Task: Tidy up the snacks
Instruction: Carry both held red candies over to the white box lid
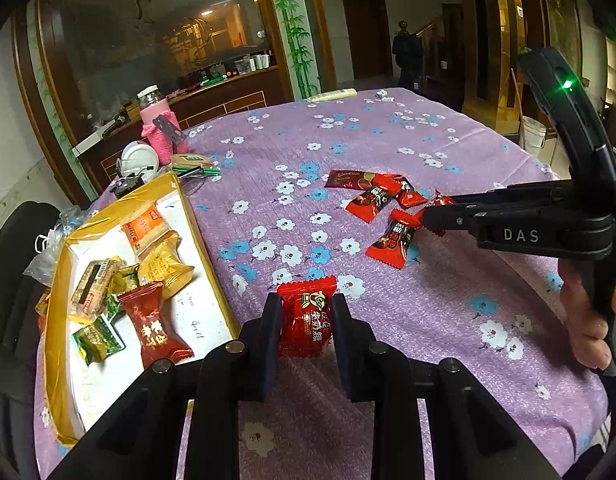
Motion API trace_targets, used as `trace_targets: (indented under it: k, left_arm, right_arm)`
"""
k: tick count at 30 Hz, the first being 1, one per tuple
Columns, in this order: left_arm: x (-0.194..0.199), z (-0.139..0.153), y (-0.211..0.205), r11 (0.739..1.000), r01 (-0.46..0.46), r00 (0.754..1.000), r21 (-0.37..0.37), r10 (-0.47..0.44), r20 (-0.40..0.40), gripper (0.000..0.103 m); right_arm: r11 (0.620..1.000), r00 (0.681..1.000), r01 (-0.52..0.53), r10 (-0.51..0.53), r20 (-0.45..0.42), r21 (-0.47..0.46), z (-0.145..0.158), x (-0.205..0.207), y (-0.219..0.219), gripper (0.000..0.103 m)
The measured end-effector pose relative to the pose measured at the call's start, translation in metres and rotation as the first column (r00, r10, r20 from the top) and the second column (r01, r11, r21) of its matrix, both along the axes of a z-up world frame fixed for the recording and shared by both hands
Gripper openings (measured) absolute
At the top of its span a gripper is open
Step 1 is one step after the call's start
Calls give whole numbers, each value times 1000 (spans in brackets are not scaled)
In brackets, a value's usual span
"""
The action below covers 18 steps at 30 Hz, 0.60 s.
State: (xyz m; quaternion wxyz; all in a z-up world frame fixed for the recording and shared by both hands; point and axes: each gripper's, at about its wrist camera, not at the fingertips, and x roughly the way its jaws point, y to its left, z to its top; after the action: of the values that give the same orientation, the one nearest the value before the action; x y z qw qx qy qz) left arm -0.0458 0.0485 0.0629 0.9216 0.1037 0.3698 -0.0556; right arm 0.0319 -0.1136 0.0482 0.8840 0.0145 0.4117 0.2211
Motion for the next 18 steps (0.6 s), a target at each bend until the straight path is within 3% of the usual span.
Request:
trace_targets:
  k: [18]
  left_arm:
    - [2,17,53,986,-131,991,-98,132,6,25]
  right_arm:
    - [999,1000,-12,12,0,37,3,-3,-5,25]
